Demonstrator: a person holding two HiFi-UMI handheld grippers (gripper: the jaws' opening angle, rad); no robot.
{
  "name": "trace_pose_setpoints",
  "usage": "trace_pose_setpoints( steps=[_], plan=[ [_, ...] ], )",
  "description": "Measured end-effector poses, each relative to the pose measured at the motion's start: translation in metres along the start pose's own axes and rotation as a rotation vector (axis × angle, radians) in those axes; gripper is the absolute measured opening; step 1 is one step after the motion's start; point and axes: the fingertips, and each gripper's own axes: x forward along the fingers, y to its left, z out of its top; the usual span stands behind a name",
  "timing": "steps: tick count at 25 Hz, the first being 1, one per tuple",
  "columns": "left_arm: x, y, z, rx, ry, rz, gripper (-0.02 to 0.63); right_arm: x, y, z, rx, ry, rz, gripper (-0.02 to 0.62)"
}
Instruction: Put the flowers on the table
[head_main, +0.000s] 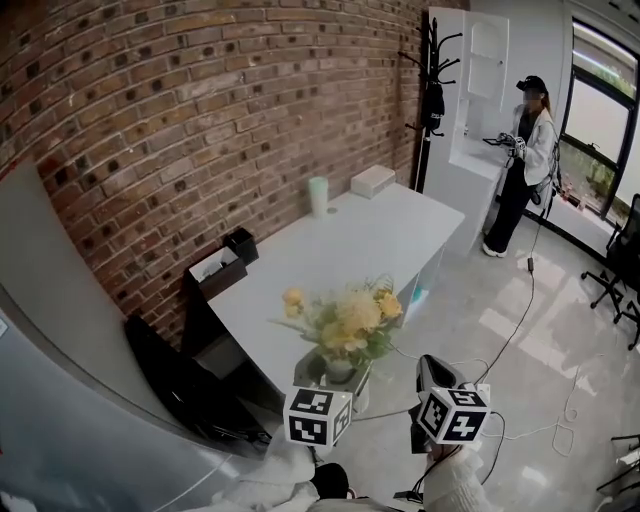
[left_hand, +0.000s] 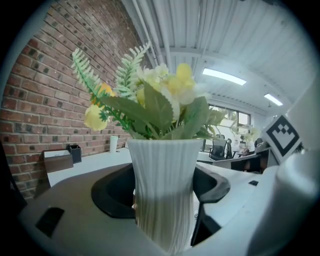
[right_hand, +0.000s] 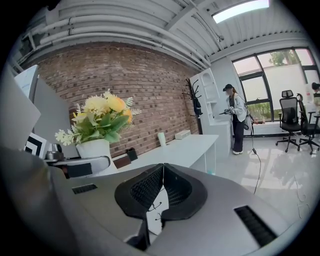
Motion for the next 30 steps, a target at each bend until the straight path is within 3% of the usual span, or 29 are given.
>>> trace_pose_setpoints(
  steps=[8,17,22,30],
  plan=[
    [0.055,0.009,0.004,0.003,0.019,0.001,0.330,0.042,-0.038,0.005,0.050,0.019,-0.015,0.025],
    [0.142,0.043,0.031,-0.006,-0.008,0.002,0.330,0.121,-0.068,0.051,0.006,0.019,-0.025,0.025],
    [0.187,0.079,0.056,-0.002,-0.036,0.035,0.330,0.184,-0.064,0.086,-0.034,0.012,0.022,0.025],
    [0.224,0.165,0.083,-0.028,-0.070,0.159,0.330,0.283,-0.026,0.126,-0.099,0.002,0.131,0.025]
  ],
)
